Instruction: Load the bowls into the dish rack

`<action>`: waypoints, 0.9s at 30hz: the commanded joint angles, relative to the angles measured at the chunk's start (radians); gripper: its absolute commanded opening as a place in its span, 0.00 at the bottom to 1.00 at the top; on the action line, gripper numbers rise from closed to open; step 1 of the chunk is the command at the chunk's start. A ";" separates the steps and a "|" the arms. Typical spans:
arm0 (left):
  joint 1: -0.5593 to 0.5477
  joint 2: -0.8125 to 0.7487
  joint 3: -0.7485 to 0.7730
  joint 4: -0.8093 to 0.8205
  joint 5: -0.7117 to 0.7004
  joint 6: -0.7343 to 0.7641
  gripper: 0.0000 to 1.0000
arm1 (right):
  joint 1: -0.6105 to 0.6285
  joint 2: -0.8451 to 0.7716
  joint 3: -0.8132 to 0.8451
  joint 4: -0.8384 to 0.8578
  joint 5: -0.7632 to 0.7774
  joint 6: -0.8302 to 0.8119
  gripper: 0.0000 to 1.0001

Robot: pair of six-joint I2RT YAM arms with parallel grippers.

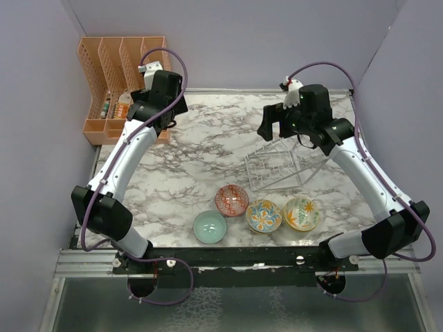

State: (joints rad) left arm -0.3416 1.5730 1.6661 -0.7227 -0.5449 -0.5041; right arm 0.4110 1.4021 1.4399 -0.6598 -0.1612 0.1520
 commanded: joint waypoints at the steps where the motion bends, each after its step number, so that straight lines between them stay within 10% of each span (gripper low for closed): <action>1: 0.002 -0.028 0.006 0.072 0.054 0.073 0.99 | 0.000 0.001 0.055 0.001 0.085 0.003 0.99; 11: 0.002 -0.342 -0.387 0.506 0.442 0.219 0.99 | -0.001 0.014 0.069 -0.023 0.123 0.027 0.99; 16: -0.040 -0.360 -0.416 0.331 0.633 0.179 0.94 | -0.001 0.028 0.094 -0.048 0.133 0.032 0.99; 27: -0.449 -0.477 -0.613 0.106 0.452 0.049 0.83 | -0.003 0.010 0.048 -0.076 0.173 0.092 0.99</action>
State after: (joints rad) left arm -0.6964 1.1446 1.0451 -0.5205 -0.0177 -0.4026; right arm 0.4110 1.4212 1.4925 -0.6994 -0.0334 0.2035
